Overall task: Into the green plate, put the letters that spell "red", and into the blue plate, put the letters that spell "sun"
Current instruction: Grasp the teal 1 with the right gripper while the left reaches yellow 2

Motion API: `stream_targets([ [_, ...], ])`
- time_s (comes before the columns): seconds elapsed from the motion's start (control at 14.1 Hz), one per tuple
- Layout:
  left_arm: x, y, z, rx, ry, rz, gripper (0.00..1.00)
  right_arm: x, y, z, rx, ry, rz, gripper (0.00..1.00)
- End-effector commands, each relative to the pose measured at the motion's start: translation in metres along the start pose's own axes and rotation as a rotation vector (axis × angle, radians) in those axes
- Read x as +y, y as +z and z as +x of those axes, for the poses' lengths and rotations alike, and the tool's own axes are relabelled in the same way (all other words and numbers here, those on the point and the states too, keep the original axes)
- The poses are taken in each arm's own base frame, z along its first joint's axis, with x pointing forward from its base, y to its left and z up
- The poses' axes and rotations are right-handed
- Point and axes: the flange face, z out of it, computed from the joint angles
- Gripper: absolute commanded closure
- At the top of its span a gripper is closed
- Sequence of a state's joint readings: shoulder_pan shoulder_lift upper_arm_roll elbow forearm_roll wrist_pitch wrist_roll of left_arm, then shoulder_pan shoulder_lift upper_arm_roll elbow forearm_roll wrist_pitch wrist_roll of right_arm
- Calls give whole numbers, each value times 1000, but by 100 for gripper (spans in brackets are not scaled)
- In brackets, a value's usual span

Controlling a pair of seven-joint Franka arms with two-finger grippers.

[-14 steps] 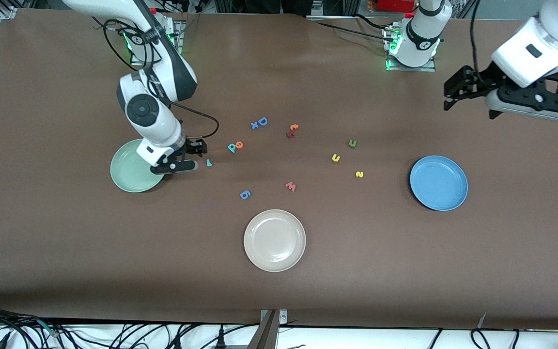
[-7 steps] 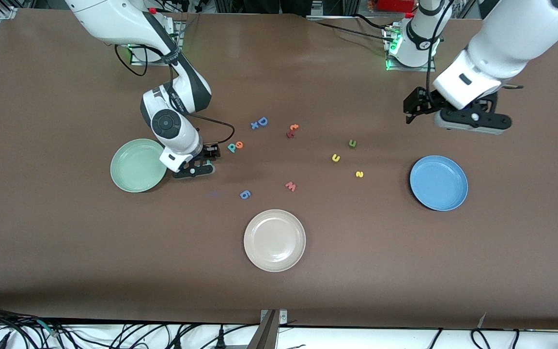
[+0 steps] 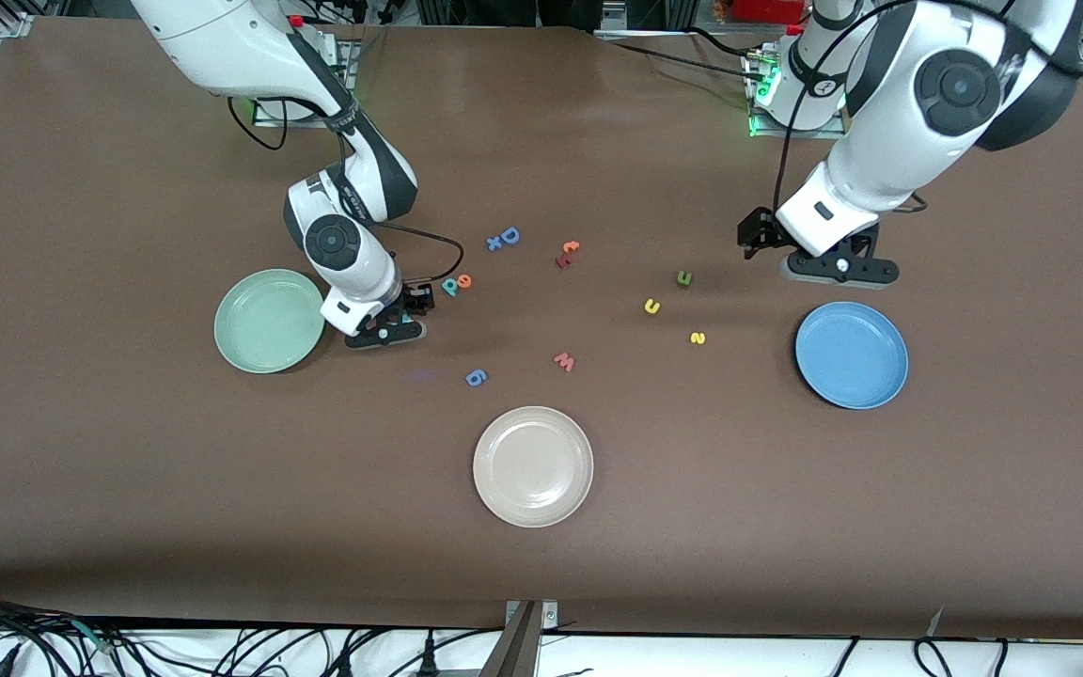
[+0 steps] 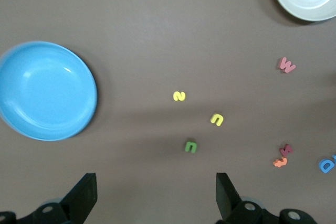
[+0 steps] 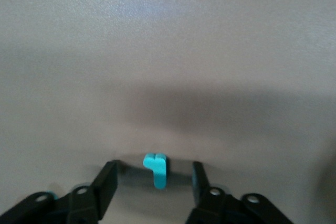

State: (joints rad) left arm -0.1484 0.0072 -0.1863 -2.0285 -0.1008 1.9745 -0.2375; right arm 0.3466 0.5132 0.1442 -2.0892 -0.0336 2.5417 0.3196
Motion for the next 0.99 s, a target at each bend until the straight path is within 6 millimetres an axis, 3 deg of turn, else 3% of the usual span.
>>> stream_targets([
  [0.0,4,55,4,-16,-17,-30,0,-6,7,5,27,10,18,39],
  [0.07,6,68,9,-20,-18,-34,0,-5,8,4,24,5,17,47],
  [0.21,7,99,20,-21,-19,-40,0,-5,9,3,21,9,16,48],
  [0.28,19,118,20,-30,-2,-40,0,-4,9,2,19,7,15,49],
  [0.5,24,145,24,-41,-16,-43,0,-4,7,2,20,8,14,54],
  [0.64,25,174,28,-65,-80,-48,0,-4,5,2,10,5,10,61],
  [0.92,29,187,29,-69,-285,-45,2,-3,5,1,-13,6,1,75],
])
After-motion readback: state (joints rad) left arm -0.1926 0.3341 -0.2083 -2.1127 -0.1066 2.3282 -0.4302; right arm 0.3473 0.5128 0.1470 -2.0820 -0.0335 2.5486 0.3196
